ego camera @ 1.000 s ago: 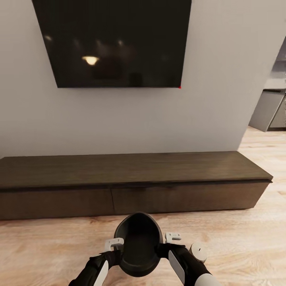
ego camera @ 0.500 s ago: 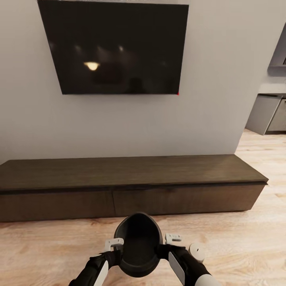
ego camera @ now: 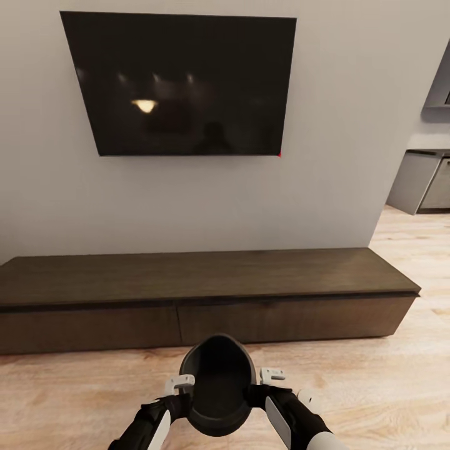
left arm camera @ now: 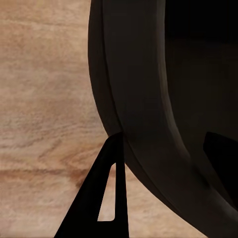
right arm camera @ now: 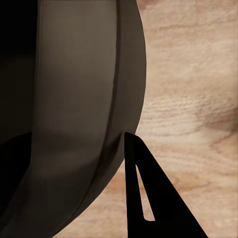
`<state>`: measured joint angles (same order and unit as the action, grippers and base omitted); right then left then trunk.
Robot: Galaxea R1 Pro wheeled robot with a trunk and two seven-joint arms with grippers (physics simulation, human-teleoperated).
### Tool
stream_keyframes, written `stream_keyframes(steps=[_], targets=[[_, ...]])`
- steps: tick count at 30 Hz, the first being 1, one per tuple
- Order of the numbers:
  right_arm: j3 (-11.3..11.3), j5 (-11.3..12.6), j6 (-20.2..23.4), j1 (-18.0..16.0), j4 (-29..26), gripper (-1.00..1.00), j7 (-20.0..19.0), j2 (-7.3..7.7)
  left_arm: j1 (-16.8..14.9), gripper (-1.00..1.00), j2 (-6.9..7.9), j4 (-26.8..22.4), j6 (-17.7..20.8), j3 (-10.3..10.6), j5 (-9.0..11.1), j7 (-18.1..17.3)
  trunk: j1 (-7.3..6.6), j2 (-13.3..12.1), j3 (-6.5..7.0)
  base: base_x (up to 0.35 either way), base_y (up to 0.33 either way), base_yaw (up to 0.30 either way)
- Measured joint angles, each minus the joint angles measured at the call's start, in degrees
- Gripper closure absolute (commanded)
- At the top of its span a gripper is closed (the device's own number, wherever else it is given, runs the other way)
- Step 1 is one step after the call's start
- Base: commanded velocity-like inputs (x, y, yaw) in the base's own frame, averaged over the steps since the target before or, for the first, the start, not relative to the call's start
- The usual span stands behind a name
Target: Place each of the two pumpkins and all three candles from the living room inside a cabinet in the living room (use any cabinet), then make sure every cabinet is closed, and position the cauldron so it is next to a table in the living room.
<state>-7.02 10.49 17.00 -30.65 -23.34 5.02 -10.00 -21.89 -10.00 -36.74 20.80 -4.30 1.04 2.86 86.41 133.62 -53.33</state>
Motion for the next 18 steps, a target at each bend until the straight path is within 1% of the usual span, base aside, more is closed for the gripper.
stream_keyframes(steps=[14, 18], targets=[[0.0, 0.1, -0.2, 0.0, 0.1, 1.00, 0.0, 0.00, 0.0, 1.00, 0.00, 0.0, -0.1, 0.0, -0.1, 0.0, -3.08, -5.6, 2.51, 0.000, 0.000, 0.000], [0.0, 0.1, -0.3, 0.0, 0.2, 1.00, -0.1, 0.00, 0.0, 1.00, 0.00, 0.0, -0.1, 0.0, -0.2, 0.0, -3.08, -5.6, 2.52, 0.000, 0.000, 0.000]])
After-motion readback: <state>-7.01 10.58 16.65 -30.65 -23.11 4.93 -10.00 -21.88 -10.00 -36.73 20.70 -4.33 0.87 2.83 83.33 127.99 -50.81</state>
